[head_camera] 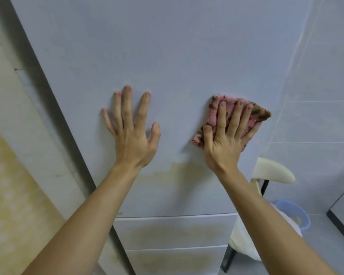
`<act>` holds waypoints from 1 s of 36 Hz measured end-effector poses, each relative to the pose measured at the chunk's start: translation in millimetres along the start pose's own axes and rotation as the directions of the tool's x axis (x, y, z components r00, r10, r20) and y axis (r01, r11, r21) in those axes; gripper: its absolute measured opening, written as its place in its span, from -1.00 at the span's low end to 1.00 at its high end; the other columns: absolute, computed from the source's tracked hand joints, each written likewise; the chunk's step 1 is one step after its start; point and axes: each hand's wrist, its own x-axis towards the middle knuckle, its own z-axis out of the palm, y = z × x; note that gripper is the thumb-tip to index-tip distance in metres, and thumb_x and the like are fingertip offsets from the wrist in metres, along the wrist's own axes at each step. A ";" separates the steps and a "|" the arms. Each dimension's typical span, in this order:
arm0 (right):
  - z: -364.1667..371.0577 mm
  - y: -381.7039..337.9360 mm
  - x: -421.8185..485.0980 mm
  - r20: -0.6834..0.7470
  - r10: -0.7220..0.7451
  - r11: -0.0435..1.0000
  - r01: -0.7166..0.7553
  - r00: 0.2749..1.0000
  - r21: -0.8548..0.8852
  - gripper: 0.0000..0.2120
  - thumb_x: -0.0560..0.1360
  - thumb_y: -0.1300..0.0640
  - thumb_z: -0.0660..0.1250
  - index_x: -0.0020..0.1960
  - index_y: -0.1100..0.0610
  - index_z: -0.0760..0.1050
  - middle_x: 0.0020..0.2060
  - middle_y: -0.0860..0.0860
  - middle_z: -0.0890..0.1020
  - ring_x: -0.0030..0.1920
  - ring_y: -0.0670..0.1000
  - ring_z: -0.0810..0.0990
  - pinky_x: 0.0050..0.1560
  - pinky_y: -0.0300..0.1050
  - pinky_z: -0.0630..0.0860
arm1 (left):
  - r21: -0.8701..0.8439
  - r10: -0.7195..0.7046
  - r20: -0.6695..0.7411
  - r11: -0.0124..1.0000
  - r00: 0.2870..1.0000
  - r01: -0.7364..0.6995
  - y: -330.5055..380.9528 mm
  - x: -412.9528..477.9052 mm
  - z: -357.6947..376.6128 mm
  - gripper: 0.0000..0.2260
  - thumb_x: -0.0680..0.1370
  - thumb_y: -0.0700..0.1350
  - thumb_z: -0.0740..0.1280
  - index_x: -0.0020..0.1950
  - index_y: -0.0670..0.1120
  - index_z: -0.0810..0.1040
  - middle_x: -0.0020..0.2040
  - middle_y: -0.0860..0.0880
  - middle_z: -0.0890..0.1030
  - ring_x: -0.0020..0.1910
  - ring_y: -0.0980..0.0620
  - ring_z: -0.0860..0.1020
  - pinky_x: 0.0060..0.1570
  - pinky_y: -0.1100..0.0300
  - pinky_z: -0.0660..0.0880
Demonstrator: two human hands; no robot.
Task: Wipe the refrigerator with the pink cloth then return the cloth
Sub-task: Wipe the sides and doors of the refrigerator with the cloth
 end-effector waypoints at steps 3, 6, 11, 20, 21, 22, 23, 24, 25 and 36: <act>6.4 -33.6 -4.0 -0.008 0.111 0.992 -0.111 0.994 0.053 -0.40 0.75 -0.20 -0.09 0.69 0.07 0.00 0.65 0.31 0.08 0.67 0.27 -0.12 0.52 0.61 -0.15 | -0.027 0.014 -0.007 1.000 1.000 -0.014 -11.3 -4.6 -3.3 -0.48 0.70 -0.01 0.17 0.67 -0.06 0.29 0.69 -0.24 0.14 0.69 -0.26 0.06 0.61 -0.34 -0.05; 11.3 -63.2 -0.8 -0.020 0.113 0.991 -0.111 0.993 0.074 -0.41 0.75 -0.17 -0.08 0.69 0.10 0.03 0.64 0.35 0.09 0.63 0.36 -0.04 0.52 0.61 -0.18 | -0.019 0.035 -0.017 0.999 0.999 -0.035 -29.9 -12.8 -7.8 -0.51 0.71 -0.06 0.14 0.66 -0.06 0.31 0.68 -0.24 0.18 0.68 -0.26 0.11 0.63 -0.28 0.00; 26.5 -124.9 -4.0 -0.026 0.006 0.999 -0.004 1.000 0.050 -0.44 0.74 -0.12 0.05 0.68 0.05 0.16 0.64 0.28 0.19 0.64 0.33 0.06 0.52 0.61 -0.12 | 0.009 0.077 -0.031 0.997 0.997 -0.077 -68.2 -21.2 -18.3 -0.52 0.70 -0.16 0.17 0.65 -0.08 0.32 0.67 -0.23 0.22 0.68 -0.25 0.14 0.62 -0.27 0.06; 88.5 -239.9 -77.2 0.032 -0.232 0.973 0.231 0.972 0.026 -0.39 0.73 -0.16 0.17 0.69 -0.08 0.04 0.72 0.01 -0.10 0.70 0.07 -0.18 0.59 0.46 -0.18 | -0.066 0.024 -0.069 0.997 0.997 -0.028 -138.6 -32.0 -37.0 -0.53 0.69 -0.18 0.07 0.59 -0.26 0.35 0.63 -0.24 0.30 0.65 -0.22 0.22 0.56 -0.32 0.21; 92.5 -247.2 -81.9 0.035 -0.219 0.976 0.218 0.975 0.025 -0.40 0.73 -0.17 0.15 0.69 -0.08 0.03 0.71 -0.01 -0.18 0.70 0.06 -0.20 0.59 0.46 -0.19 | -0.077 0.025 -0.068 0.997 0.997 -0.030 -145.4 -33.2 -38.5 -0.54 0.69 -0.19 0.07 0.58 -0.28 0.36 0.62 -0.25 0.31 0.64 -0.22 0.23 0.55 -0.32 0.24; 95.1 -251.7 -84.5 0.037 -0.209 0.978 0.208 0.977 0.020 -0.41 0.73 -0.17 0.13 0.69 -0.08 0.04 0.71 -0.02 -0.20 0.70 0.06 -0.22 0.59 0.45 -0.19 | -0.084 0.035 -0.061 0.996 0.998 -0.040 -151.2 -34.5 -39.9 -0.54 0.70 -0.19 0.07 0.58 -0.29 0.36 0.62 -0.26 0.31 0.64 -0.23 0.23 0.55 -0.32 0.25; 96.3 -253.6 -85.4 0.042 -0.206 0.978 0.206 0.978 0.013 -0.43 0.74 -0.18 0.11 0.69 -0.09 0.05 0.71 -0.01 -0.14 0.70 0.06 -0.23 0.60 0.44 -0.19 | -0.091 0.049 -0.052 0.994 0.997 -0.054 -156.0 -35.5 -41.0 -0.55 0.70 -0.19 0.06 0.58 -0.30 0.36 0.61 -0.27 0.32 0.64 -0.24 0.23 0.55 -0.32 0.26; 96.2 -254.1 -85.6 0.051 -0.211 0.977 0.211 0.976 0.008 -0.44 0.74 -0.18 0.10 0.69 -0.10 0.07 0.71 0.01 -0.05 0.70 0.05 -0.24 0.60 0.44 -0.19 | -0.096 0.063 -0.042 0.993 0.997 -0.067 -159.5 -35.9 -41.8 -0.55 0.71 -0.18 0.05 0.58 -0.31 0.35 0.61 -0.28 0.32 0.64 -0.25 0.23 0.55 -0.32 0.25; 95.2 -253.2 -85.5 0.058 -0.219 0.976 0.219 0.974 0.008 -0.44 0.74 -0.17 0.10 0.69 -0.10 0.07 0.68 0.03 0.03 0.69 0.05 -0.24 0.60 0.43 -0.20 | -0.103 0.071 -0.037 0.992 0.997 -0.075 -161.1 -36.2 -42.2 -0.54 0.71 -0.17 0.04 0.57 -0.32 0.34 0.61 -0.29 0.32 0.64 -0.26 0.22 0.55 -0.32 0.25; 79.5 -228.1 -80.4 0.056 -0.308 0.951 0.306 0.950 0.045 -0.47 0.76 -0.13 0.06 0.69 -0.10 0.05 0.67 -0.05 0.03 0.69 -0.02 -0.08 0.65 0.24 -0.23 | -0.122 0.054 -0.044 0.991 0.998 -0.059 -154.7 -41.9 -35.3 -0.51 0.67 -0.17 0.08 0.58 -0.35 0.31 0.61 -0.34 0.27 0.65 -0.30 0.16 0.59 -0.31 0.17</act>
